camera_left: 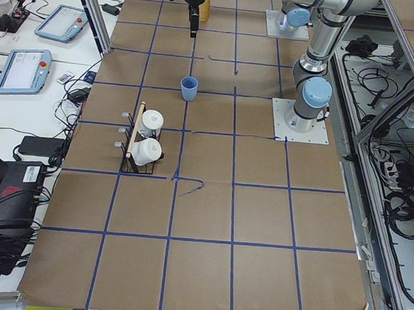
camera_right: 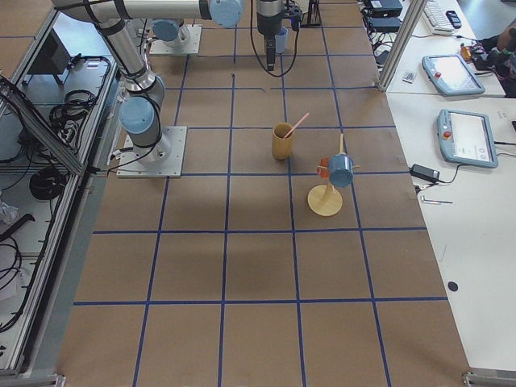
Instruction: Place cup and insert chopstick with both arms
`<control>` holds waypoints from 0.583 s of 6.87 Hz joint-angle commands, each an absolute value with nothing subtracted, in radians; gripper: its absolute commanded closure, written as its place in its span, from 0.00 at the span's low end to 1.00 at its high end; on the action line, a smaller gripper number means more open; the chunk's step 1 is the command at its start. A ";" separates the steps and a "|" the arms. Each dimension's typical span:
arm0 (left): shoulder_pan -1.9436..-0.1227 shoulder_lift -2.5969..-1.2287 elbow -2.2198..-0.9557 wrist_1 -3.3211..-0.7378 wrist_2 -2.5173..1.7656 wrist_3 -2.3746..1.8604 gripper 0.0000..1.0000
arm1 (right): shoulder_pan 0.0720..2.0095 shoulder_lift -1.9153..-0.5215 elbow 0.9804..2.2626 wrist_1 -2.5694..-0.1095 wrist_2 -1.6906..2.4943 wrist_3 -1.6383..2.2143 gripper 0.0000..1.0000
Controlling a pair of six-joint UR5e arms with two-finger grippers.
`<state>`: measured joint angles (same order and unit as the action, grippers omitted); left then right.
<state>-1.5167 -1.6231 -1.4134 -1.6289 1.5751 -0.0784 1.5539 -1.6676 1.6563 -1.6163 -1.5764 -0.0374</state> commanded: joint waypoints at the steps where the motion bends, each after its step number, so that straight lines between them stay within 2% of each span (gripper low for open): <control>1: -1.513 -1.615 -1.416 -1.626 1.574 -0.051 0.00 | 1.554 -1.667 1.672 -1.621 -1.580 -0.047 0.00; 4: -1.514 -1.600 -1.411 -1.637 1.535 -0.045 0.00 | 1.554 -1.666 1.672 -1.629 -1.591 -0.048 0.00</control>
